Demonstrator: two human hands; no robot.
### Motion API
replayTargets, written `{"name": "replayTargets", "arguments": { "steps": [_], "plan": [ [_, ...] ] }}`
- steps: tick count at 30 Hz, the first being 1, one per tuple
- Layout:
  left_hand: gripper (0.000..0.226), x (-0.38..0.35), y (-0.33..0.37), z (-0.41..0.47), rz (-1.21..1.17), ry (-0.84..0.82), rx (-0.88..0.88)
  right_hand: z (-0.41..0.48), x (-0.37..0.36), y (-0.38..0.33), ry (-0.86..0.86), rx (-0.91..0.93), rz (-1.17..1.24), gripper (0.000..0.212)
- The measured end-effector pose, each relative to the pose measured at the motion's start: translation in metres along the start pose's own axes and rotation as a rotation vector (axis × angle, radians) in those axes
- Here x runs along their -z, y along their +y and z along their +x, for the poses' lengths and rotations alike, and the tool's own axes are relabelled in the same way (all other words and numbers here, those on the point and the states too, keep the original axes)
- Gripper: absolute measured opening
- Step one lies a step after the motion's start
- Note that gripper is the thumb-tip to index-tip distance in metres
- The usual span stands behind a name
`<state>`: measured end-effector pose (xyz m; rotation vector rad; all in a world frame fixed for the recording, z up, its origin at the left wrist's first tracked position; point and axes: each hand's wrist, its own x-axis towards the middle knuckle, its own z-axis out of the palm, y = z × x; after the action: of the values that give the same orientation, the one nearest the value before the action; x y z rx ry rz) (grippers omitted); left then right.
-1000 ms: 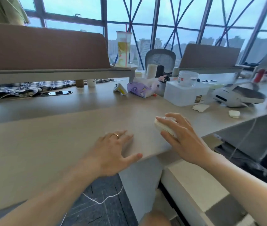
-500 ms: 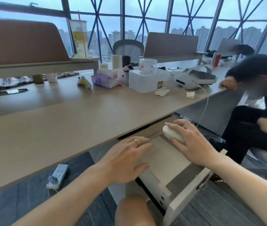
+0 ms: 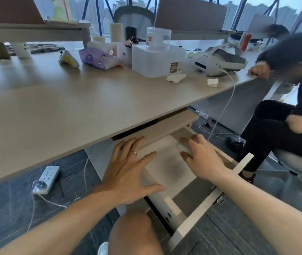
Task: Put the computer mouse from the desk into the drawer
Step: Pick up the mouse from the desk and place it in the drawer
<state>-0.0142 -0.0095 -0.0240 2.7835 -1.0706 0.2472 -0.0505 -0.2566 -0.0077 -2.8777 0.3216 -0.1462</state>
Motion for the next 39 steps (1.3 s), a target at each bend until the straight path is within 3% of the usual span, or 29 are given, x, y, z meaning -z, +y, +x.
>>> {"name": "replayTargets", "arguments": {
  "steps": [6,14,28,34,39],
  "plan": [
    [0.089,-0.007,-0.002,-0.002,0.001,0.050,-0.021,0.010,-0.023,-0.003,-0.064,-0.003,0.014,0.052],
    [0.082,-0.007,-0.002,-0.001,0.028,0.049,-0.015,0.028,-0.038,0.003,-0.223,0.085,-0.076,0.046],
    [0.084,-0.003,0.000,-0.002,0.043,0.014,-0.003,0.031,-0.048,0.003,-0.355,0.025,-0.228,0.053],
    [0.084,-0.003,0.000,-0.001,0.047,0.014,-0.005,0.031,-0.052,0.000,-0.393,0.030,-0.249,0.068],
    [0.084,-0.002,0.000,-0.002,0.048,0.014,-0.001,0.028,-0.038,0.003,-0.432,0.041,-0.142,0.097]
  ]
}}
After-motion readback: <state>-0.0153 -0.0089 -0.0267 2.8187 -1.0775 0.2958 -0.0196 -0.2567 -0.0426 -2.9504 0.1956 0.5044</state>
